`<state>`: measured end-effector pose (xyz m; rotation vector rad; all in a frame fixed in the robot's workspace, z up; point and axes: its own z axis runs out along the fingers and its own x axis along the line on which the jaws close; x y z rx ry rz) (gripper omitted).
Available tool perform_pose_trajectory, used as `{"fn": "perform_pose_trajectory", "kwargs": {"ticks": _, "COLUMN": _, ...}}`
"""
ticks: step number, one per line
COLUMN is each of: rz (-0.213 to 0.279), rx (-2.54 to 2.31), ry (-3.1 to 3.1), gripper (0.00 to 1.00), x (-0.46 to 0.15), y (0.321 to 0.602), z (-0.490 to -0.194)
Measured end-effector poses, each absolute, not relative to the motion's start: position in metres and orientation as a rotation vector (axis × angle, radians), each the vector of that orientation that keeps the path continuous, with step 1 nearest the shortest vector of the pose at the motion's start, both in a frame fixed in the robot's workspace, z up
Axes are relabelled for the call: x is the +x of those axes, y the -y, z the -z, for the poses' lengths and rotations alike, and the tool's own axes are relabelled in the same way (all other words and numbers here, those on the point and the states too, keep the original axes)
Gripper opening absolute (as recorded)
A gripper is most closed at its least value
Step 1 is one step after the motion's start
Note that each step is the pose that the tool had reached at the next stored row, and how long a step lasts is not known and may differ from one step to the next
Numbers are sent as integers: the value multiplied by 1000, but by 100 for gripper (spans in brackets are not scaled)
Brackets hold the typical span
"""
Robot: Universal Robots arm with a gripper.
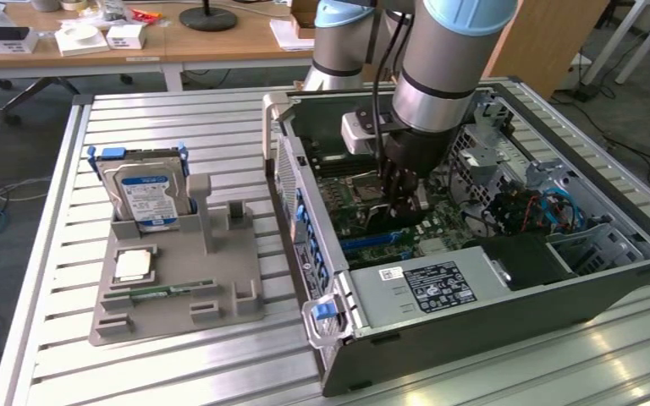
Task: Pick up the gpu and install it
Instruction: 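Insert the gpu into the slot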
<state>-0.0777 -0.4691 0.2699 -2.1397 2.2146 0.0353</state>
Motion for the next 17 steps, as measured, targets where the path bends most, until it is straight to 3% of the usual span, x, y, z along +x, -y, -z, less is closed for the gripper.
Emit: {"fn": "perform_pose_trajectory", "kwargs": {"ticks": 17, "rz": -35, "rx": -2140, "ry": -2215, "gripper": 26, "x": -79, "y": 469, "z": -266}}
